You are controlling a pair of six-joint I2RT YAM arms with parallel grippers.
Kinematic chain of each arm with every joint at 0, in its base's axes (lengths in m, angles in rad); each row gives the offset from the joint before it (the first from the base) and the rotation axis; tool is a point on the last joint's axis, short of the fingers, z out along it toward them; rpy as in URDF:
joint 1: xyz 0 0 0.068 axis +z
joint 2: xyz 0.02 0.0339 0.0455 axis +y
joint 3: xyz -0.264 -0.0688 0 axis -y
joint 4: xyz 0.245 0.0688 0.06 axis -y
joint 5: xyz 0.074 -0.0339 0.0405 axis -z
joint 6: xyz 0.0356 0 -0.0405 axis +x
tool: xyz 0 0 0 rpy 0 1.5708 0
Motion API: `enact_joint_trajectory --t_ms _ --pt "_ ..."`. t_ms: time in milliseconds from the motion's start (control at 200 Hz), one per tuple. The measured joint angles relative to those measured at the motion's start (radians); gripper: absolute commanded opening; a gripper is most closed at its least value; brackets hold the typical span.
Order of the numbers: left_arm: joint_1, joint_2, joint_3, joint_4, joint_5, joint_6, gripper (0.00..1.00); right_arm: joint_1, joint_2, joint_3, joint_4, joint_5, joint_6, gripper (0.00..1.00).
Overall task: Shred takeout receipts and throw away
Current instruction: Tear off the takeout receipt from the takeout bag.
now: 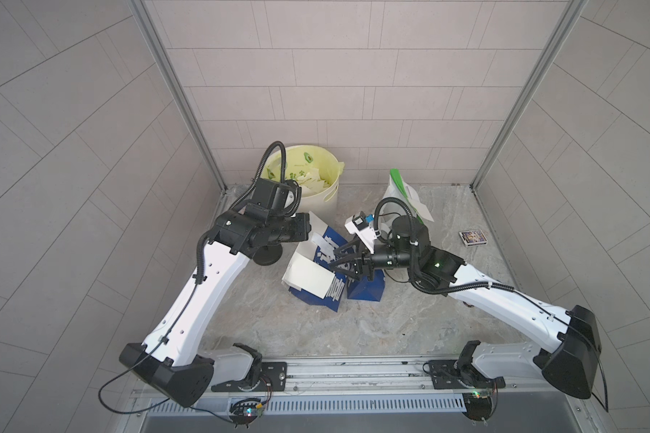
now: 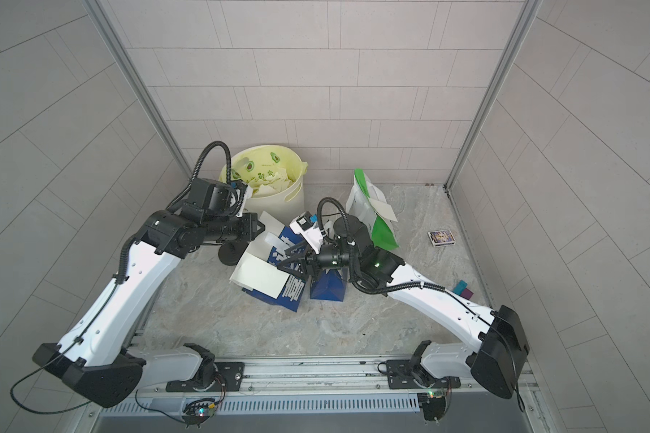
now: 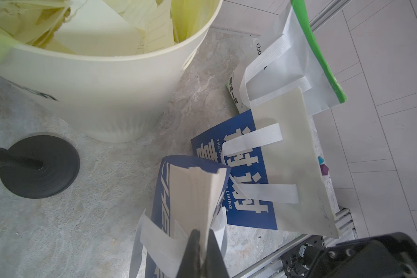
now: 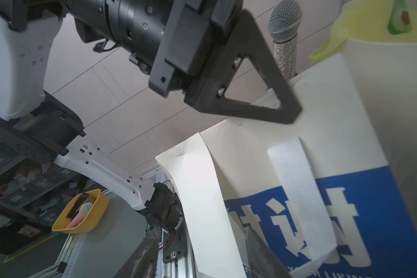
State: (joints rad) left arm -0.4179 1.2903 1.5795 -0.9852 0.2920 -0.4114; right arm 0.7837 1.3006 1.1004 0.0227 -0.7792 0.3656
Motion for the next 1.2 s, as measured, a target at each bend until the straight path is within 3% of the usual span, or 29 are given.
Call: enact_joint_trajectory --t_ms 260,700,756,831,951,1086,1201 --pt "0.0 0.0 -0.001 0.019 0.032 -0.008 0.0 0.033 0.112 0.101 -0.115 -0.029 -0.066 0.58" --pt "0.0 0.0 -0.001 0.03 0.032 -0.014 0.0 0.054 0.175 0.13 -0.108 -0.111 -0.058 0.38" --pt "0.0 0.0 -0.001 0.03 0.03 -0.016 0.0 0.055 0.175 0.13 -0.093 -0.121 -0.048 0.39" --pt "0.0 0.0 -0.002 0.031 0.03 -0.016 0.0 0.056 0.175 0.13 -0.084 -0.112 -0.042 0.47" --pt "0.0 0.0 -0.002 0.031 0.034 -0.015 0.0 0.056 0.161 0.122 -0.104 -0.019 -0.069 0.53" --pt "0.0 -0.001 -0.002 0.031 0.047 -0.011 0.0 0.055 0.139 0.126 -0.206 0.113 -0.156 0.55" --pt "0.0 -0.005 -0.002 0.031 0.05 -0.007 0.0 0.052 0.137 0.136 -0.309 0.135 -0.228 0.55"
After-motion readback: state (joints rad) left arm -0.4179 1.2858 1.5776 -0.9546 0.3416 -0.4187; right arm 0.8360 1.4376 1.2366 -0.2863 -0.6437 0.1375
